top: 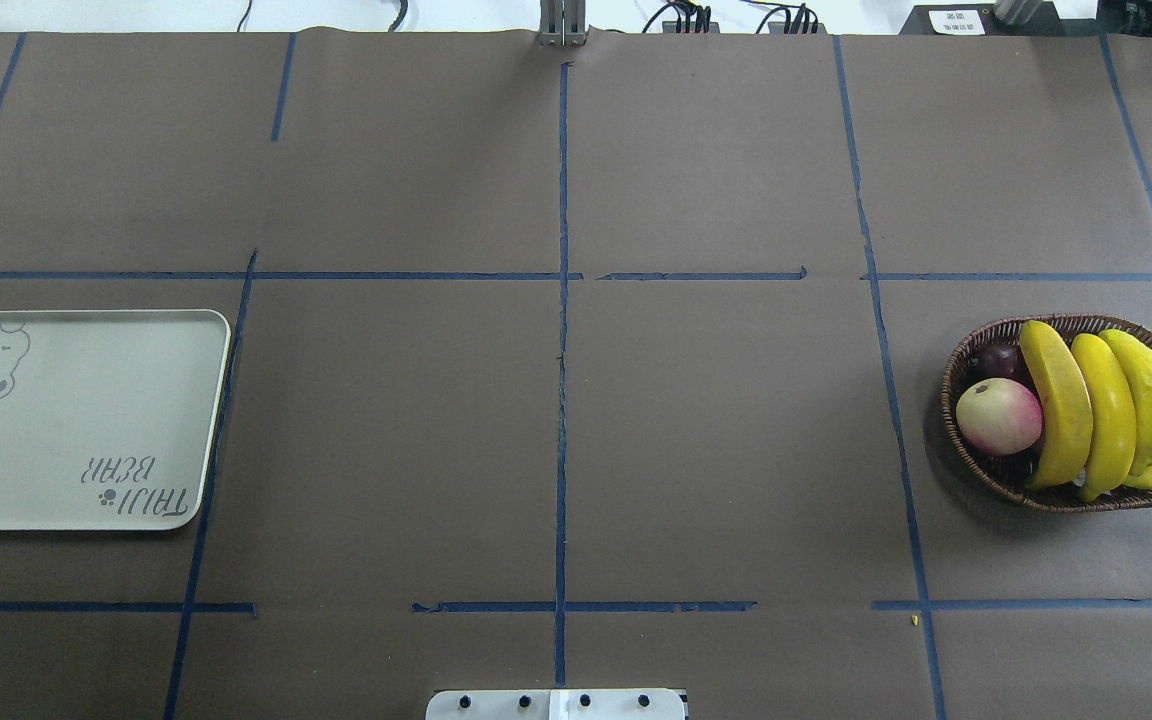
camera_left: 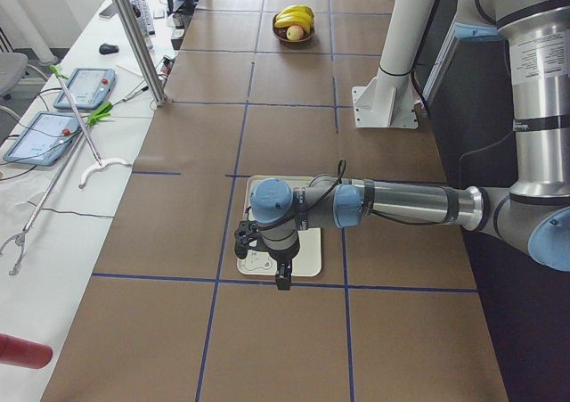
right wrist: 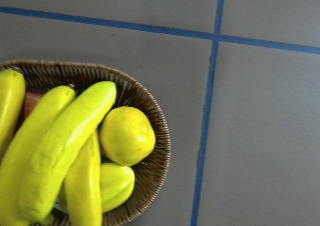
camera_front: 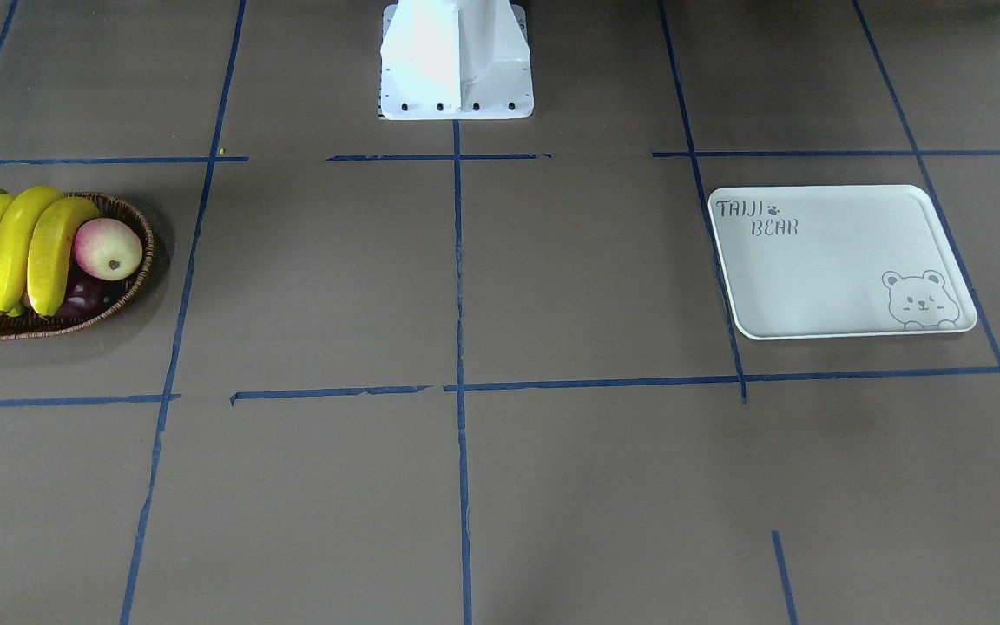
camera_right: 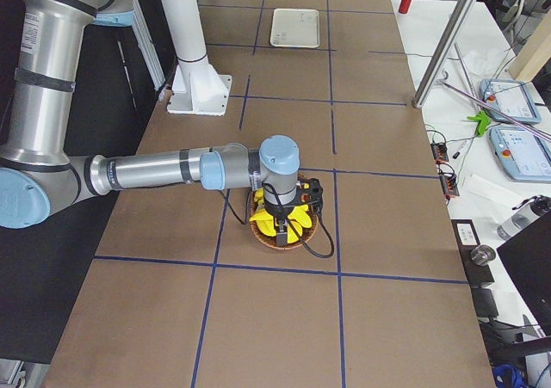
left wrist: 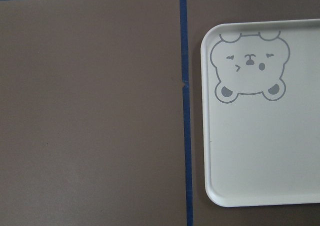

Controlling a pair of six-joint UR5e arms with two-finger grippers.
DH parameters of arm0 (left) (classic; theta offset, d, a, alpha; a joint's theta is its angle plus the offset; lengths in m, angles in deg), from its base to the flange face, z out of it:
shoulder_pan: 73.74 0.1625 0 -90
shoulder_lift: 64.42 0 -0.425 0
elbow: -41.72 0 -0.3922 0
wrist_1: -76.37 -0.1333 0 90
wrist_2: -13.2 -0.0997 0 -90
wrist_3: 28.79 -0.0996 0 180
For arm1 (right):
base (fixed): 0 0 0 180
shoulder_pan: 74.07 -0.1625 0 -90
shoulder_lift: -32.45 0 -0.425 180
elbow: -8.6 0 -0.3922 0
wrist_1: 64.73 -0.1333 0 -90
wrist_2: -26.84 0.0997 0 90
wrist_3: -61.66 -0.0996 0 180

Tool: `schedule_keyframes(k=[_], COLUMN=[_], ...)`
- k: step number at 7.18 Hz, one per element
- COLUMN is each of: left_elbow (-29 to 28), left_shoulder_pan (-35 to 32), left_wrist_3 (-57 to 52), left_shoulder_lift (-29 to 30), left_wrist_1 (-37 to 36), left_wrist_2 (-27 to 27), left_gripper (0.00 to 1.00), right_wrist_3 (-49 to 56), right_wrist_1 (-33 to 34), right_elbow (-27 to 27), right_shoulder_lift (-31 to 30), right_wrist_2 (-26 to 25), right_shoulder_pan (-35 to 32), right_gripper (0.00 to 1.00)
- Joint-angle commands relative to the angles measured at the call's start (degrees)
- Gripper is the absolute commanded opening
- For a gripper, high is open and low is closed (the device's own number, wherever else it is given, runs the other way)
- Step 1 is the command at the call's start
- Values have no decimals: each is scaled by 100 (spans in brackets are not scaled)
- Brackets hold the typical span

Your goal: Transfer all bananas from basket to plate

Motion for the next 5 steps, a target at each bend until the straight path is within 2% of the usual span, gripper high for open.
schedule_keyframes(k=[1,3,5], left_elbow=[-4,-12,-21], left_shoulder_pan=[0,0,9], left_wrist_3=[1,1,1], left_shoulder_lift=[0,0,0], left_wrist_1=[-9,0,0], left_wrist_2=[0,0,0], left_gripper=[100,100,100], right_wrist_3=[-1019,-2381,-2570], right_wrist_1=[-57,-1124,-1209], right_elbow=[-415,-303,-83], right_shoulder_lift=[30,-40,-49], right_wrist_2=[-21,-397,-688], right_shoulder_pan=[710,1326,1705], right_gripper=[100,99,94])
